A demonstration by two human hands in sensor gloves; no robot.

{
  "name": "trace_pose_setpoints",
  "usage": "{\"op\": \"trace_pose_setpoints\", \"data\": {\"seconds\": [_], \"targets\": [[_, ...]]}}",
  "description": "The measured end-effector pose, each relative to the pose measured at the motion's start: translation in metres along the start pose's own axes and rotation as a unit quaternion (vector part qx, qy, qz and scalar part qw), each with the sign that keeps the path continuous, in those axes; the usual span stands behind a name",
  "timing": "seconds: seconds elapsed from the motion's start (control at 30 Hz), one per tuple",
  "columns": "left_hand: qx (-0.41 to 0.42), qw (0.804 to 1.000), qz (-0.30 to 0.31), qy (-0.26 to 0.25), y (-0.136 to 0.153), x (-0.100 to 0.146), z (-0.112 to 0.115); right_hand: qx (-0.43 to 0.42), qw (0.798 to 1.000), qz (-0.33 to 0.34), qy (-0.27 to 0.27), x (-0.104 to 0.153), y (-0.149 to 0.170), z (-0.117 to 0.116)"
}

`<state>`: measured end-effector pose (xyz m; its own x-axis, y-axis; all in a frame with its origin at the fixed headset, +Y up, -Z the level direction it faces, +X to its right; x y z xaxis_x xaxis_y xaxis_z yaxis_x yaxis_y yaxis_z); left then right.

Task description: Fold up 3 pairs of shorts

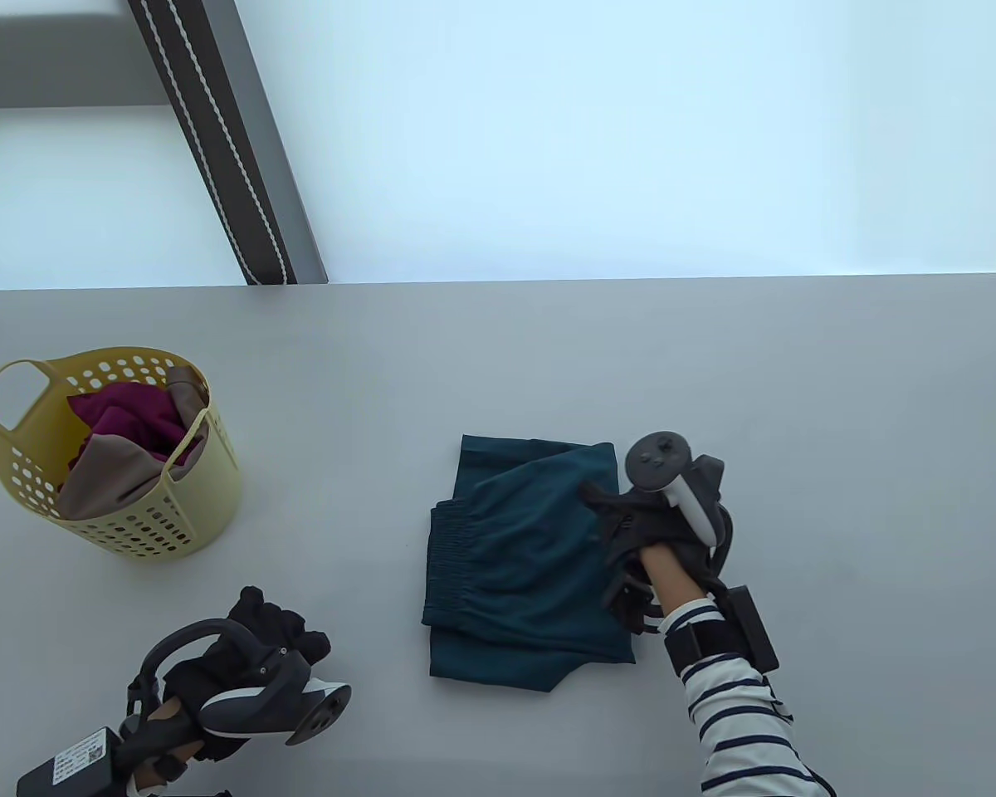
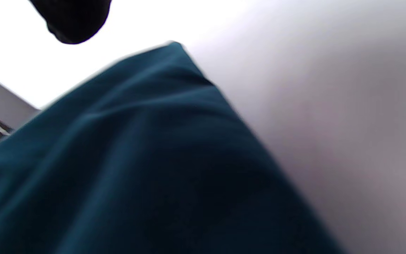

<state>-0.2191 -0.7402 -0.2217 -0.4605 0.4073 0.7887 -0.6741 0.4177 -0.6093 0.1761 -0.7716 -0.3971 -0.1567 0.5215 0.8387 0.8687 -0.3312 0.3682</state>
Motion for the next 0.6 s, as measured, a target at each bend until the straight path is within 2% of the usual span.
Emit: {"op": "trace_pose_setpoints", "data": {"seconds": [0.07,0.13,0.2,0.43,0.5,0.6], "targets": [[0.001,1.000,0.001,0.004,0.000,-0.001,0.001,-0.032,0.999,-0.005,-0.041,-0.010,0.012,-0.013],[0.004,1.000,0.003,0.010,0.000,-0.003,0.003,-0.028,1.000,-0.006,-0.009,-0.008,0.008,-0.012],[0.010,1.000,0.005,0.017,0.001,-0.006,0.006,0.001,1.000,0.011,-0.016,-0.008,-0.004,-0.016],[0.017,0.999,-0.002,0.030,0.004,-0.010,0.011,0.071,0.995,0.043,0.055,-0.003,-0.043,-0.027],[0.018,0.999,-0.004,0.032,0.005,-0.011,0.011,0.090,0.991,0.044,0.084,-0.001,-0.051,-0.027],[0.018,0.999,-0.005,0.035,0.005,-0.010,0.010,0.089,0.990,0.047,0.098,0.001,-0.054,-0.029]]}}
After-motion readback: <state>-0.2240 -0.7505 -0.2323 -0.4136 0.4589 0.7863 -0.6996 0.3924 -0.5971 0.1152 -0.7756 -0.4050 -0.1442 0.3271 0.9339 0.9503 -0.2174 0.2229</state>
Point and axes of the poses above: the tracker on the back of each hand, its own y axis roughly to the little-finger side, its own x axis roughly from the fingertips to the wrist, z = x × y, the point moved 4 cm from there along -x, roughly from the wrist to the fingertips, and after that the axes turned 7 degrees about x, right-handed, at the moved point
